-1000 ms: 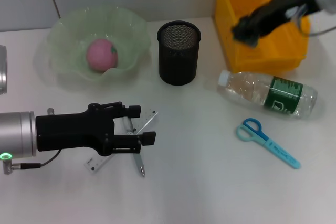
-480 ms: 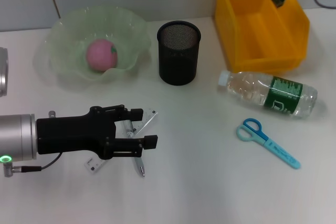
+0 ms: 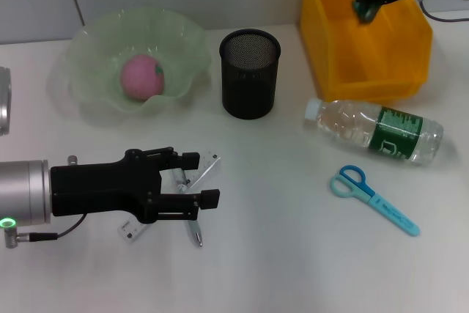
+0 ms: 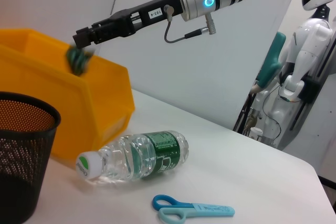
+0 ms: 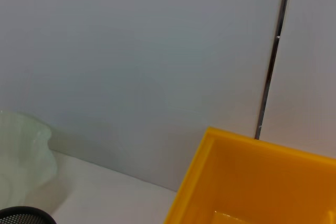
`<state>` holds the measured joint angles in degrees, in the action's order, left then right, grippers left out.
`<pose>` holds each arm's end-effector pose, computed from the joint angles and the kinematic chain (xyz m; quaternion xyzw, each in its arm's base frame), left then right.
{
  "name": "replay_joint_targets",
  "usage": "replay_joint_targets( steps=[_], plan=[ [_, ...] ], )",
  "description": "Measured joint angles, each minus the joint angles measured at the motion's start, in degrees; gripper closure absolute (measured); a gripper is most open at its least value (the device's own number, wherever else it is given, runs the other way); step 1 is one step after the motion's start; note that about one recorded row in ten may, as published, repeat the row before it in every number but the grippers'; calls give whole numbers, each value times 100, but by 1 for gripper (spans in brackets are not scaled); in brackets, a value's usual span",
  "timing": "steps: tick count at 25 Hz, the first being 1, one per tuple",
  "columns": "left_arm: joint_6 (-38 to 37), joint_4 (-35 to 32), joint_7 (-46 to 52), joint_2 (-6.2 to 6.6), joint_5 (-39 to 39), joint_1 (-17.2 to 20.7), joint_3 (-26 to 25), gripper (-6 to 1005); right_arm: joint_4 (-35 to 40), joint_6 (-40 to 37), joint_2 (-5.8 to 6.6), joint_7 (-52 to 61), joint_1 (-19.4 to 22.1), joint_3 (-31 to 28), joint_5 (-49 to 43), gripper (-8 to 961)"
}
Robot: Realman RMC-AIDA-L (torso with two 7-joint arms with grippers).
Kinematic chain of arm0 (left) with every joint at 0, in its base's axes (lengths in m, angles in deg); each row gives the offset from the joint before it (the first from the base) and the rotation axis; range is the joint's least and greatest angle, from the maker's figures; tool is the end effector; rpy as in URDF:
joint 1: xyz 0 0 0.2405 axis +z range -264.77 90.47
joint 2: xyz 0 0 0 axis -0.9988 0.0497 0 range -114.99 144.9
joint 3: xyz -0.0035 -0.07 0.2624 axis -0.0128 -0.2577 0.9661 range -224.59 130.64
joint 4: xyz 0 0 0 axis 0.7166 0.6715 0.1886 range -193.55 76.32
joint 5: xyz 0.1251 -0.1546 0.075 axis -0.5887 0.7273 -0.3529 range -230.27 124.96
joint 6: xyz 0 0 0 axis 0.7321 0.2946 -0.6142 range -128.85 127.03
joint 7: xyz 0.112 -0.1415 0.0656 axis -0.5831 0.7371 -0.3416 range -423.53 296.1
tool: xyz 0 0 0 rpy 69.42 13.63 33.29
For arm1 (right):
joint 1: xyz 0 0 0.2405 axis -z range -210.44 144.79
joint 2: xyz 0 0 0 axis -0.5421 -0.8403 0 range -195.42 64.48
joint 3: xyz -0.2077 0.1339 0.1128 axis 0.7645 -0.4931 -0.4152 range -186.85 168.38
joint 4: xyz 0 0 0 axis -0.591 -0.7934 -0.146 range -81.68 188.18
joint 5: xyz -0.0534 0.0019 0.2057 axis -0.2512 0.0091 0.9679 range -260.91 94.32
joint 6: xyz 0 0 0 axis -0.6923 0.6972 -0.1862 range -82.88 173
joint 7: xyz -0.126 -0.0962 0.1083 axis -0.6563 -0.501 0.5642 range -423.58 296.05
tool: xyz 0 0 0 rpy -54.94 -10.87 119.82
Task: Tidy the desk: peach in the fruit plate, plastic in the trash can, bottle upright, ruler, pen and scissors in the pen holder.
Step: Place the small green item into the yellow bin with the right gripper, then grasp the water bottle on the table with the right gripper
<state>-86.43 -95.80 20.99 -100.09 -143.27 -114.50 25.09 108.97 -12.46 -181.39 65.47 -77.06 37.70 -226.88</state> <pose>-0.2262 0.3289 -0.0788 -0.9455 -0.2118 -0.2461 0.0252 0.2359 0.5122 0.0489 -0.8433 0.3512 0.0580 0.4028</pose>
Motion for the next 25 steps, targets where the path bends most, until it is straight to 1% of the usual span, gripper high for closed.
replay_joint_targets(
  steps=[3,8,12,13,14,17,18,19,20,22,23,24,25],
  plan=[
    [-6,0,1,0,0,7,0,164,-3,10,0,-1,-2,-1,-2,488],
    [-9,0,1,0,0,12,0,164,27,14,-1,-3,-4,0,-3,268],
    [-17,0,2,0,5,10,0,164,99,-22,-4,-4,8,0,14,240],
    [-17,0,2,0,5,10,0,164,256,-121,-27,-4,37,-3,30,234],
    [-17,0,2,0,5,10,0,164,256,-121,-27,-4,37,-3,30,227],
    [-19,0,2,0,9,0,-5,164,711,-484,-71,3,141,-4,60,206],
    [-18,1,2,0,8,-2,-16,164,1109,-923,-78,14,225,-3,144,199],
    [-18,1,2,0,8,-2,-16,164,1109,-923,-78,14,225,-3,144,199],
    [-18,0,2,0,9,-5,-29,164,1318,-1204,-78,11,266,-5,213,199],
    [-18,0,2,0,10,-6,-43,164,1696,-1798,-48,-16,313,-21,302,199],
    [-21,0,2,0,13,-6,-43,164,2018,-2499,-3,-168,325,-39,321,199],
    [-21,0,2,0,13,-6,-43,164,2018,-2499,-3,-168,325,-39,321,199],
    [-34,0,2,-1,15,-7,-44,164,2199,-2894,23,-294,323,-45,317,199]
  ],
)
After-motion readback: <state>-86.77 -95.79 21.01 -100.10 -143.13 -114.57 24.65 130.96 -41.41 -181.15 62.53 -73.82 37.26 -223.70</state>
